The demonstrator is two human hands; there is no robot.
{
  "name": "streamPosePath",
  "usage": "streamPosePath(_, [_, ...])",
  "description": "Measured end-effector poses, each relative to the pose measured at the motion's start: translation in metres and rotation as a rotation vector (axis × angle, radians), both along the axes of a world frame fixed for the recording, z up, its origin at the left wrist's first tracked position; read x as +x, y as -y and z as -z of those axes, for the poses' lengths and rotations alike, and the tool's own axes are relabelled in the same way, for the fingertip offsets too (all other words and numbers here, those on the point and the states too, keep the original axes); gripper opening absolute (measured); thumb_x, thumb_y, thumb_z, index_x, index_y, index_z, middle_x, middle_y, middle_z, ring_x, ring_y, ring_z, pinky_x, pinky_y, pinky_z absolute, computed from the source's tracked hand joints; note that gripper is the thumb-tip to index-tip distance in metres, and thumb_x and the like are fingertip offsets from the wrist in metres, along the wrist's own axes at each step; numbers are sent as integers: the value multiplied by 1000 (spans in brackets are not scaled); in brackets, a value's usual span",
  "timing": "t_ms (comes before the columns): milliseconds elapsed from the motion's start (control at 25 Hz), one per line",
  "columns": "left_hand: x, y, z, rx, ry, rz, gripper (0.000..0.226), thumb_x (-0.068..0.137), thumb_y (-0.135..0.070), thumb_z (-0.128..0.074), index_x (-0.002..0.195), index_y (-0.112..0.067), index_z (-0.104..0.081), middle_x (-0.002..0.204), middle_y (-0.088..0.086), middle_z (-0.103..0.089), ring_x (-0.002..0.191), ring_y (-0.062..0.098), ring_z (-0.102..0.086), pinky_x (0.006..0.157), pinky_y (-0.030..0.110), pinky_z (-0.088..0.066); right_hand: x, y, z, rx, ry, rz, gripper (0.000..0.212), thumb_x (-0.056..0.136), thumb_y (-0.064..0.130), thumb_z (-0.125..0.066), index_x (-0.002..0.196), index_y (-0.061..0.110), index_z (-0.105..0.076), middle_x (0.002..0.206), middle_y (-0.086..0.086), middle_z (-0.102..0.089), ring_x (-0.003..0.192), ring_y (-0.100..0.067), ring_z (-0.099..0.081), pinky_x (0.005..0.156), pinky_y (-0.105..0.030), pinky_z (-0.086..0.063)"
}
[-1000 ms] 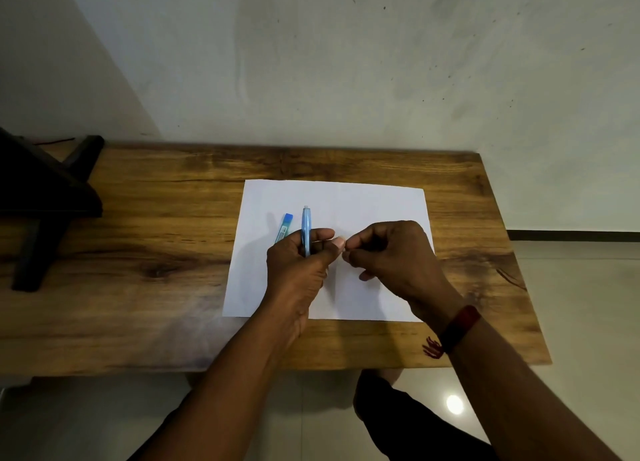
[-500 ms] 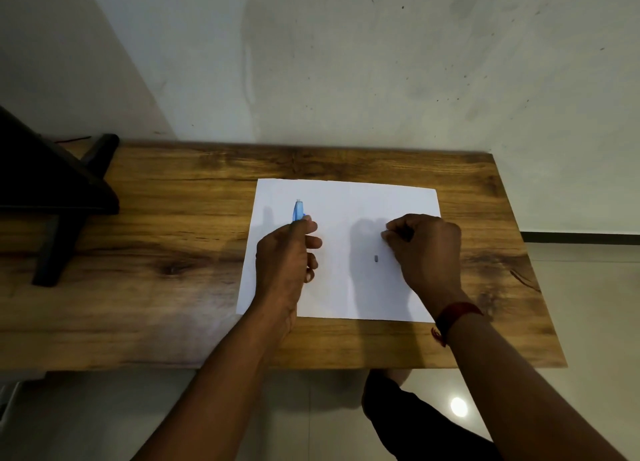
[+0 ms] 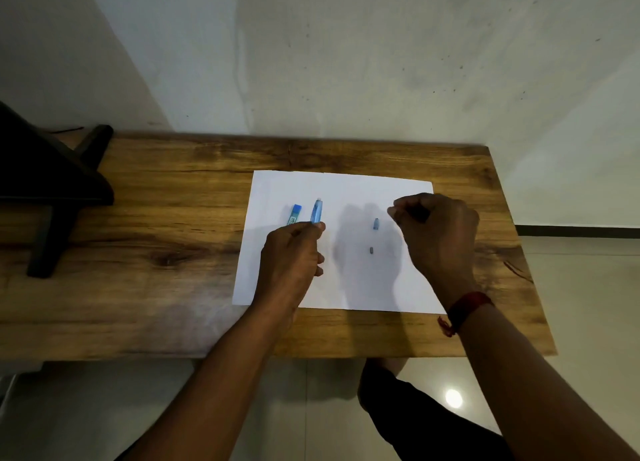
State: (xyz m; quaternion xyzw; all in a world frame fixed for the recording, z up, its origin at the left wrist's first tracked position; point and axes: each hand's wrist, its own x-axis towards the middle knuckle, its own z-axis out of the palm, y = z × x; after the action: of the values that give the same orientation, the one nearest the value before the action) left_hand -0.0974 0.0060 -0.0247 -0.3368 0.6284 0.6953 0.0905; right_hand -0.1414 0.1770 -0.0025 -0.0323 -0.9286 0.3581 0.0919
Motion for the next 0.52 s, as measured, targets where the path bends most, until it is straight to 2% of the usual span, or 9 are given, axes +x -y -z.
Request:
streamPosePath(80, [-2, 0, -3, -49, 2, -36, 23, 90, -33, -59, 91, -10, -61, 81, 8, -63, 70, 24, -61, 80, 39, -55, 14, 4, -11, -42, 88, -69, 4, 77, 21, -78, 80, 18, -78, 77, 5, -75, 58, 6, -58, 61, 3, -38])
streamPosePath(200, [2, -5, -9, -130, -61, -20, 12, 86, -32, -66, 86, -20, -67, 79, -1, -68, 77, 22, -67, 78, 36, -59, 47, 35, -14, -165, 480, -279, 15, 81, 32, -74, 77, 18, -78, 67, 4, -74, 55, -8, -65, 56, -9, -49])
streamPosePath(240, [4, -6, -10, -126, -68, -11, 11, 85, -31, -68, 88, -21, -69, 80, -3, -69, 79, 21, -67, 77, 34, -59, 53, 46, -12, -183, 520, -294, 19, 84, 32, -71, 78, 15, -78, 68, 0, -74, 57, -12, -67, 59, -15, -53])
streamPosePath(360, [5, -4, -10, -117, -48, -35, 17, 82, -30, -71, 94, -18, -73, 84, -3, -71, 82, 19, -68, 78, 34, -59, 58, 64, -5, -157, 431, -226, 23, 87, 26, -67, 80, 7, -78, 70, -8, -73, 62, -17, -66, 66, -24, -53])
streamPosePath(440, [4, -3, -9, -174, -48, -35, 19, 82, -30, -71, 95, -16, -74, 84, -3, -72, 80, 18, -68, 78, 34, -58, 59, 68, 0, -230, 416, -147, 21, 86, 25, -69, 81, 7, -78, 70, -8, -73, 63, -17, -67, 69, -27, -56])
streamPosePath(520, [4, -2, -9, -242, -53, -17, 22, 81, -31, -71, 96, -16, -74, 82, -6, -72, 78, 15, -67, 75, 30, -58, 60, 74, 4, -330, 439, -57, 17, 85, 25, -71, 81, 9, -77, 71, -7, -73, 64, -18, -68, 72, -37, -60])
